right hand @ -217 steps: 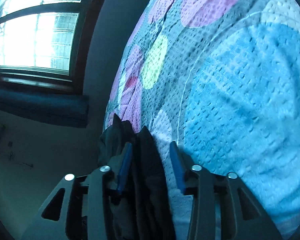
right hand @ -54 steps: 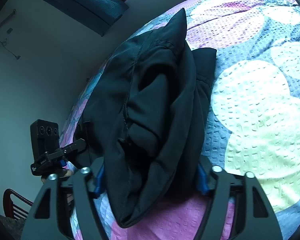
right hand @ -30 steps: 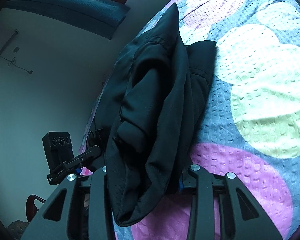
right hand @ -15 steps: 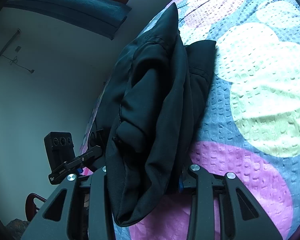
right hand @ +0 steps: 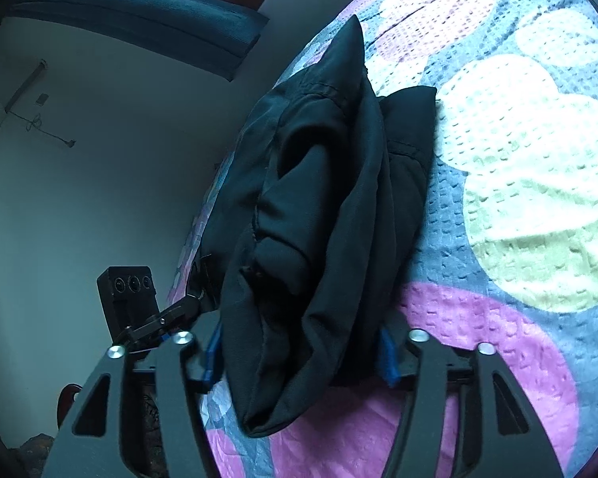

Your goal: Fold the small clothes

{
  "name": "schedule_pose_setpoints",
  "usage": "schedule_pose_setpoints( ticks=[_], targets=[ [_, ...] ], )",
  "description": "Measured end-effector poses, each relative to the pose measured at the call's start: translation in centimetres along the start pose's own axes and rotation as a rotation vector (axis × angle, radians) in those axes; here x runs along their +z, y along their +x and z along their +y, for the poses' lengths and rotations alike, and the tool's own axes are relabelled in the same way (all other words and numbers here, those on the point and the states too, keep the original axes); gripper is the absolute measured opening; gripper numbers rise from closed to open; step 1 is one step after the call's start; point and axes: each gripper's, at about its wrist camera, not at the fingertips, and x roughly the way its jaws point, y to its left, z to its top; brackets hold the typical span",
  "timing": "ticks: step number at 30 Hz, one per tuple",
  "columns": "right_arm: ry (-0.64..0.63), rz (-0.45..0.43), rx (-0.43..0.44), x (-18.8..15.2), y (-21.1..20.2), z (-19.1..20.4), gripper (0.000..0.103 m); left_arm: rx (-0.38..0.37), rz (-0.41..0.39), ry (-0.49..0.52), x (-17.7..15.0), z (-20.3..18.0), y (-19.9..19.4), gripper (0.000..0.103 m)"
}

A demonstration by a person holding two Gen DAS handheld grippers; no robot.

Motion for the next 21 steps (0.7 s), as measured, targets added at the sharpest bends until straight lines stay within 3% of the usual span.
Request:
schedule_pose_setpoints(
  ticks=[3, 8, 13, 21],
  targets=[
    [-0.009, 0.005, -0.009, 0.2, -1.1, 0.3, 0.076, -0.035, -0.022, -0.009, 0.5, 0.5, -1.0, 0.09],
    [0.067, -0.013, 0.021, 2.1, -2.2, -1.6, 0.076, -0.028, -0.036, -0.04, 3.1, 2.1, -0.8, 0.091],
    [0.08, -0.043, -0.047, 5.4, -1.4, -2.9, 0.076, -0.016, 0.0, -0.052, 6.9, 3.4, 1.9, 0.091],
    [0.092, -0.051, -0.074, 10.4, 1.4, -4.5, 0.079, -0.007, 0.03, -0.081, 10.0, 4.7, 4.9, 0.091]
  ],
)
